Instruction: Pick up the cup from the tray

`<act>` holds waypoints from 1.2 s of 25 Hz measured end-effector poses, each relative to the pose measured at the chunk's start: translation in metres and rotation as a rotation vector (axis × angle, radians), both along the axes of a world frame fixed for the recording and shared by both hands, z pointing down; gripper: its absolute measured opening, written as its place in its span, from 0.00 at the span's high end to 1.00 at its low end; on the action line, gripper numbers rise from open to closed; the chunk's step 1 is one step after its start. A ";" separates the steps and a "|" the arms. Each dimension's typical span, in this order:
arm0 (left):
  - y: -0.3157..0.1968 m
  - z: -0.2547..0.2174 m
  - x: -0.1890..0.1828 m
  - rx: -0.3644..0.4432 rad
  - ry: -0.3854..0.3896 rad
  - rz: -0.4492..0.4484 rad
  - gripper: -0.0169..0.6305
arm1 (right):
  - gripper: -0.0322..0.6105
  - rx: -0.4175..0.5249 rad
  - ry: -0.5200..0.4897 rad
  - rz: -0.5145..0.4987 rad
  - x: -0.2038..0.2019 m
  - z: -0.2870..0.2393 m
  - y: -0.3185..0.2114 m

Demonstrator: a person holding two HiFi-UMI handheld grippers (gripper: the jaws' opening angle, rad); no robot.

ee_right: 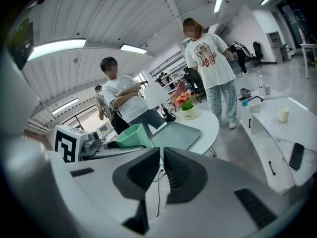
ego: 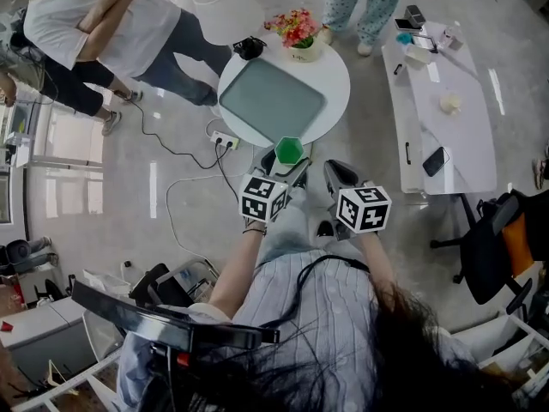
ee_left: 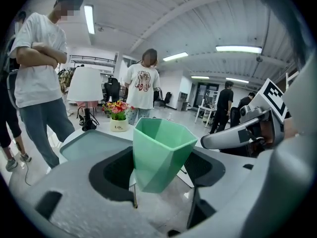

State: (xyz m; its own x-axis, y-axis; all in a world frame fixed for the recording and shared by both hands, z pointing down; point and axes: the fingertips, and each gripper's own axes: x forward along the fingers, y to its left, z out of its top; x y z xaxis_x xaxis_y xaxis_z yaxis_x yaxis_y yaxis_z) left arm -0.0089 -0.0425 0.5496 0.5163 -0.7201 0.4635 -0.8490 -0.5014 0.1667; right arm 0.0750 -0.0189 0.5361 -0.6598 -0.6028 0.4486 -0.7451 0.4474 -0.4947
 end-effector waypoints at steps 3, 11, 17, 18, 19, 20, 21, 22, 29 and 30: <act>0.022 -0.003 0.000 0.002 -0.010 -0.017 0.47 | 0.88 0.009 -0.011 -0.017 0.000 -0.003 0.016; 0.077 -0.013 -0.009 0.000 -0.015 -0.083 0.47 | 0.88 0.013 -0.034 -0.083 -0.009 -0.007 0.060; 0.102 -0.015 -0.015 -0.006 -0.011 -0.098 0.47 | 0.88 0.009 -0.029 -0.115 -0.019 -0.008 0.082; 0.105 -0.015 -0.015 -0.006 -0.010 -0.100 0.47 | 0.88 0.008 -0.030 -0.118 -0.020 -0.008 0.084; 0.108 -0.016 -0.016 -0.007 -0.010 -0.101 0.47 | 0.88 0.007 -0.031 -0.120 -0.022 -0.008 0.086; 0.111 -0.016 -0.016 -0.007 -0.011 -0.101 0.47 | 0.88 0.005 -0.032 -0.121 -0.023 -0.008 0.088; 0.114 -0.016 -0.017 -0.007 -0.011 -0.100 0.47 | 0.88 0.002 -0.032 -0.123 -0.024 -0.007 0.089; 0.118 -0.016 -0.017 -0.007 -0.012 -0.099 0.47 | 0.88 -0.002 -0.032 -0.123 -0.026 -0.006 0.091; 0.150 -0.012 -0.035 -0.026 0.004 -0.084 0.47 | 0.88 -0.023 -0.022 -0.107 -0.045 0.001 0.111; 0.155 -0.011 -0.039 -0.029 0.008 -0.081 0.47 | 0.88 -0.024 -0.020 -0.102 -0.049 0.001 0.114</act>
State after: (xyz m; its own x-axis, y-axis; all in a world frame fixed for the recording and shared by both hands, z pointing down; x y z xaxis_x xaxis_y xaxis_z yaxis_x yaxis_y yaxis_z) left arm -0.0475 0.1123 0.5383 0.4609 -0.7457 0.4812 -0.8850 -0.4264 0.1870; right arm 0.0259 0.0955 0.5372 -0.7262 -0.5215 0.4479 -0.6861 0.5085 -0.5203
